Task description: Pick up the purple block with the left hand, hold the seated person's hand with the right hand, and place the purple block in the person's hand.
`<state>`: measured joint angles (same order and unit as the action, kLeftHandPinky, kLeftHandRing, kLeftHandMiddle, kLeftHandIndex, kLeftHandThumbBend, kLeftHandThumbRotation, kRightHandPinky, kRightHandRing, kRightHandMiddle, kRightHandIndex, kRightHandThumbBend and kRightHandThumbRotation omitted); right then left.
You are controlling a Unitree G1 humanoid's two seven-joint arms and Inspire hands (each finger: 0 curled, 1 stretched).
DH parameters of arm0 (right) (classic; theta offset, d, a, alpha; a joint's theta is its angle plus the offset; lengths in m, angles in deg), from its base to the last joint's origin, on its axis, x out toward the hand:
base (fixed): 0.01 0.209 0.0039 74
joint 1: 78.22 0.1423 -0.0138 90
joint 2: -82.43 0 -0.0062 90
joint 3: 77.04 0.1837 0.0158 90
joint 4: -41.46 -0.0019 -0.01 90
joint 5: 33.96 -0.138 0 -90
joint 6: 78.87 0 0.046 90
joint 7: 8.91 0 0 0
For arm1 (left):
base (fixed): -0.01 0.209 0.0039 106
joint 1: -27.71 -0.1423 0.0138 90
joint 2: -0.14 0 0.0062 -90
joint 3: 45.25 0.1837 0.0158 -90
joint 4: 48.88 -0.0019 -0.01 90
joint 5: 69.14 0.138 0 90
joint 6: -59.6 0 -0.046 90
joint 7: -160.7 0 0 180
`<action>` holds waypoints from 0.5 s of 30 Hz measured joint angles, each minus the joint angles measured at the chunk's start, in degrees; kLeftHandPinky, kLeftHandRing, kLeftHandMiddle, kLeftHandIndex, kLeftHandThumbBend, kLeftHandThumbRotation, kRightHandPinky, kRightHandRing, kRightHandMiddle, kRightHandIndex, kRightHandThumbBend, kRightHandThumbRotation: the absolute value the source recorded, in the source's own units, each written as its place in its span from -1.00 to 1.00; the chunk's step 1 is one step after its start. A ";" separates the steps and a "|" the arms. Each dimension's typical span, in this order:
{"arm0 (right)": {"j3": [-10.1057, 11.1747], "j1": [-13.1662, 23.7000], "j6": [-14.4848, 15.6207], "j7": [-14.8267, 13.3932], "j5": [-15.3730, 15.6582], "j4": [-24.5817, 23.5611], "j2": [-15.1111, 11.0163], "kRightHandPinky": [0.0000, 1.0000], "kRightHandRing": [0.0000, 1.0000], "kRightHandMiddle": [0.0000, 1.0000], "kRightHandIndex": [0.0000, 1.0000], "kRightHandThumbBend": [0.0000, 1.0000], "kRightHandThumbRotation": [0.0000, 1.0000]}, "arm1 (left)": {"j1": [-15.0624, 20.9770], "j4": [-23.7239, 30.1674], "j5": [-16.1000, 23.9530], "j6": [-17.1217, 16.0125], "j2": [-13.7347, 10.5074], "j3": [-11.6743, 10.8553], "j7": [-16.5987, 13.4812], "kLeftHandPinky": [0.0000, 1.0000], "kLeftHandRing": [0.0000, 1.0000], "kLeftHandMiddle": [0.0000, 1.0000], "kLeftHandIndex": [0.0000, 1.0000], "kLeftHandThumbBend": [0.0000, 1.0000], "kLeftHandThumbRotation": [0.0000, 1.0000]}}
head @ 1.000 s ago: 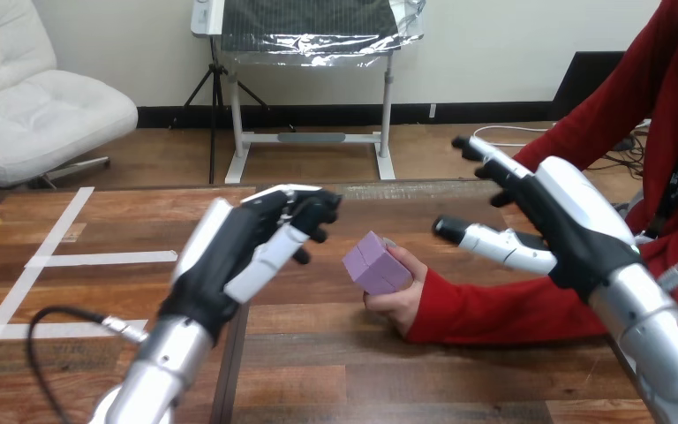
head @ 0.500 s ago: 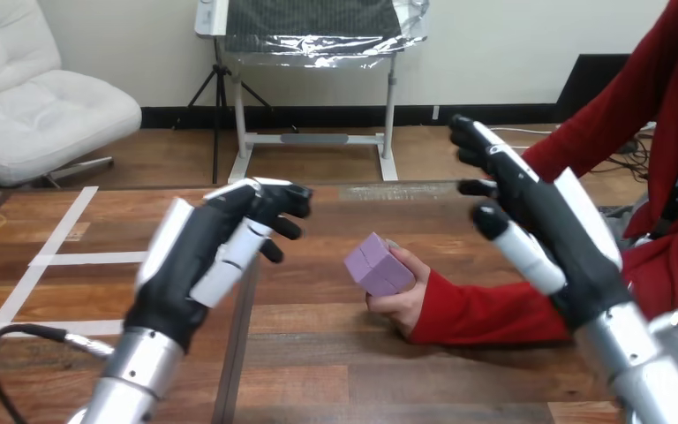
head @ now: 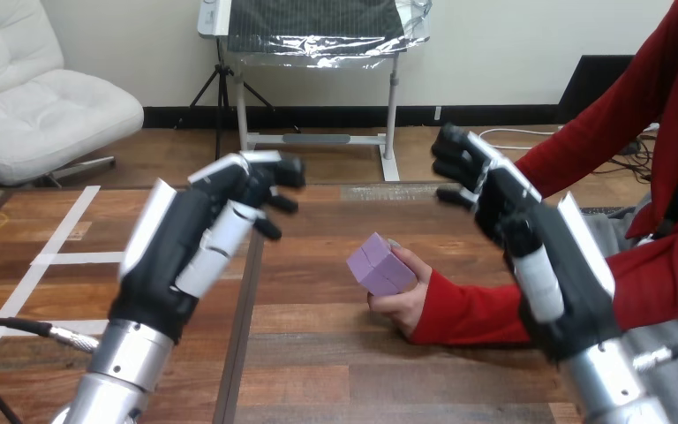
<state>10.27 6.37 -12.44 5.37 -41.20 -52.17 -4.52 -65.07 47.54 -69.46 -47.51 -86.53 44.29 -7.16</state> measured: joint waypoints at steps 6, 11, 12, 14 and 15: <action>-0.83 -2.23 -0.04 1.88 -1.33 -0.91 0.30 0.78 0.84 0.82 0.80 0.91 1.00 | 0.04 0.79 -3.08 0.00 0.88 -0.23 0.18 0.31 0.59 0.61 0.61 0.37 0.97; -1.28 -3.04 -0.04 3.55 -2.30 -0.91 0.46 0.78 0.83 0.82 0.79 0.90 1.00 | 0.02 0.79 -4.24 0.01 1.65 -0.24 0.40 0.48 0.72 0.71 0.69 0.52 0.99; -1.36 -3.10 -0.04 3.89 -2.40 -0.90 0.49 0.78 0.82 0.82 0.79 0.90 1.00 | 0.00 0.79 -4.34 0.01 1.78 -0.24 0.46 0.52 0.75 0.73 0.70 0.54 0.99; -1.49 -3.11 -0.04 4.36 -2.53 -0.90 0.56 0.74 0.80 0.80 0.77 0.90 1.00 | -0.03 0.79 -4.52 0.02 1.93 -0.22 0.63 0.60 0.81 0.78 0.72 0.62 1.00; -1.53 -3.11 -0.06 4.61 -2.62 -0.90 0.65 0.74 0.79 0.79 0.76 0.90 1.00 | -0.05 0.79 -4.62 0.04 1.98 -0.22 0.75 0.62 0.82 0.79 0.72 0.63 1.00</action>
<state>8.74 3.26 -12.51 9.98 -43.82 -53.07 -3.87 -65.12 48.33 -74.08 -47.47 -84.55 44.07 -6.41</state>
